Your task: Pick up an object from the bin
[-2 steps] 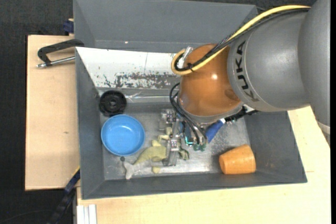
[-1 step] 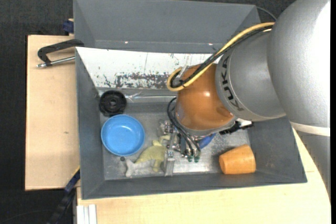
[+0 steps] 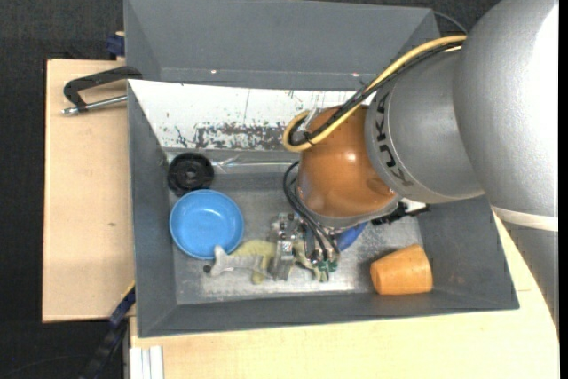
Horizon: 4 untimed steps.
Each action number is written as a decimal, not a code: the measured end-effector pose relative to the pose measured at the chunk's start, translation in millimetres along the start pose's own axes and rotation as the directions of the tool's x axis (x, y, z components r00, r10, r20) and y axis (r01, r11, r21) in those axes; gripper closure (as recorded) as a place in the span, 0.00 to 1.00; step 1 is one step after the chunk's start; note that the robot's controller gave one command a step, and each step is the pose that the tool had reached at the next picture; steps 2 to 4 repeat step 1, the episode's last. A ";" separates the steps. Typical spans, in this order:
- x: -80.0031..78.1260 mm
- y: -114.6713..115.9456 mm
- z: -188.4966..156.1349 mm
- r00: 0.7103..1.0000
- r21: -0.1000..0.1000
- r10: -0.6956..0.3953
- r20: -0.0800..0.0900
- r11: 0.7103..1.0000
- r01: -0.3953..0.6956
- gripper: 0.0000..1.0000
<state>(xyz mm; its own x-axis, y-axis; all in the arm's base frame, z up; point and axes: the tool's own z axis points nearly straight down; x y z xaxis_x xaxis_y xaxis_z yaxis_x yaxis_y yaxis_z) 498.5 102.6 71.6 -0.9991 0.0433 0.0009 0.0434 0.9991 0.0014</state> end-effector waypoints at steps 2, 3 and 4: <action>-7.8 4.7 -189.5 0.999 -0.002 -0.036 0.014 0.999 0.036 1.00; -7.8 4.7 -189.5 0.999 -0.002 -0.036 0.014 0.999 0.036 1.00; -7.8 4.7 -189.5 0.999 -0.002 -0.036 0.014 0.999 0.036 1.00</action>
Offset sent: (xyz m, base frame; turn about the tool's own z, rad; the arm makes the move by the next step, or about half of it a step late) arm 0.0058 0.0033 0.1840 -0.0363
